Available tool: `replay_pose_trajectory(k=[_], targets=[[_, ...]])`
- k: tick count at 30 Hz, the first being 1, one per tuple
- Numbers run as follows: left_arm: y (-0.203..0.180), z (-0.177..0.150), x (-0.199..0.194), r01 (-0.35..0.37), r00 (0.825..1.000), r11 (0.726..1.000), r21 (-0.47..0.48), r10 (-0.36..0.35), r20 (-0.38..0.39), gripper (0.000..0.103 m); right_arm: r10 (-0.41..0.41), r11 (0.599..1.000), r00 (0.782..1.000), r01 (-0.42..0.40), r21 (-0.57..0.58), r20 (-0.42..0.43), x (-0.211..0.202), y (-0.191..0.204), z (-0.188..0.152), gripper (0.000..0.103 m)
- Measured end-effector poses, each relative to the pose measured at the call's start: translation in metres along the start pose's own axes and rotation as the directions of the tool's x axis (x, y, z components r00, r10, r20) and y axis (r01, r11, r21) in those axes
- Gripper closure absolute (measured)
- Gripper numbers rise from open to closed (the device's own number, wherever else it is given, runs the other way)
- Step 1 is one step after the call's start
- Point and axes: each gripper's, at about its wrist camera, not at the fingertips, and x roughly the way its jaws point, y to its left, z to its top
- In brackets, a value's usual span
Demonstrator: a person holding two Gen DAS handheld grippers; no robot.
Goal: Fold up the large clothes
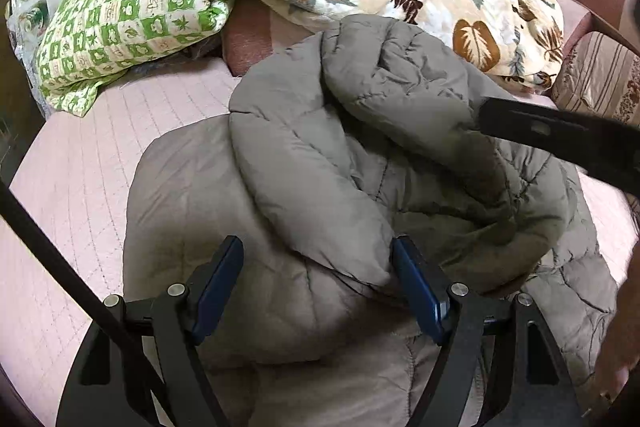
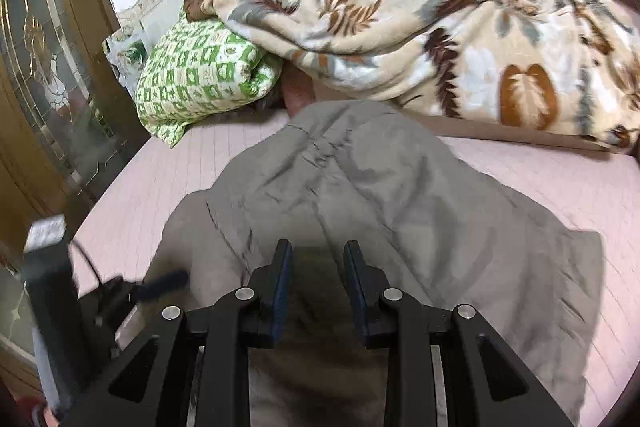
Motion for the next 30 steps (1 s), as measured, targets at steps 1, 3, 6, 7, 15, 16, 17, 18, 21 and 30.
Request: replay_pose_trajectory(k=[1,3,6,7,15,16,17,18,21,30], targets=[[0.0,-0.001,0.002,-0.001,1.0,1.0,0.0,0.001,-0.003,0.027,-0.004,1.0,1.0,0.004,-0.001,-0.021,0.011,0.003,0.002,0.074],[0.002,-0.003,0.006,0.002,1.0,1.0,-0.009,-0.002,-0.012,0.027,-0.031,0.999,0.995,0.028,-0.027,-0.096,0.039,0.008,0.003,0.074],[0.001,-0.006,0.009,-0.006,1.0,1.0,0.0,0.006,-0.017,0.027,-0.052,0.999,0.981,0.051,-0.007,-0.185,0.071,0.004,-0.008,0.074],[0.0,-0.006,0.01,-0.009,1.0,1.0,0.007,0.009,-0.017,0.027,-0.051,0.998,0.979,0.054,0.01,-0.199,0.078,-0.001,-0.014,0.074],[0.002,0.0,-0.017,-0.007,0.998,1.0,-0.012,0.008,0.069,0.027,0.009,0.999,0.991,-0.004,0.036,-0.131,0.043,-0.006,-0.014,0.073],[0.003,0.001,-0.02,-0.013,0.997,1.0,-0.013,0.014,0.079,0.027,0.006,0.999,0.994,-0.002,0.034,-0.107,0.031,-0.007,-0.015,0.073],[0.003,0.002,-0.023,-0.022,0.996,1.0,-0.014,0.023,0.091,0.027,0.001,0.999,0.996,0.002,0.033,-0.09,0.022,-0.007,-0.017,0.073],[0.004,0.002,-0.024,-0.025,0.995,1.0,-0.015,0.027,0.095,0.027,-0.008,0.999,0.997,0.011,0.034,-0.072,0.01,-0.009,-0.02,0.073],[0.004,0.002,-0.022,-0.036,0.995,0.999,-0.009,0.037,0.091,0.027,-0.054,0.997,0.998,0.056,0.059,-0.039,-0.015,-0.019,-0.031,0.073],[-0.004,-0.007,-0.003,-0.066,0.996,0.997,0.03,0.065,0.055,0.027,-0.132,0.988,0.987,0.138,0.063,-0.087,0.004,-0.047,-0.056,0.073]])
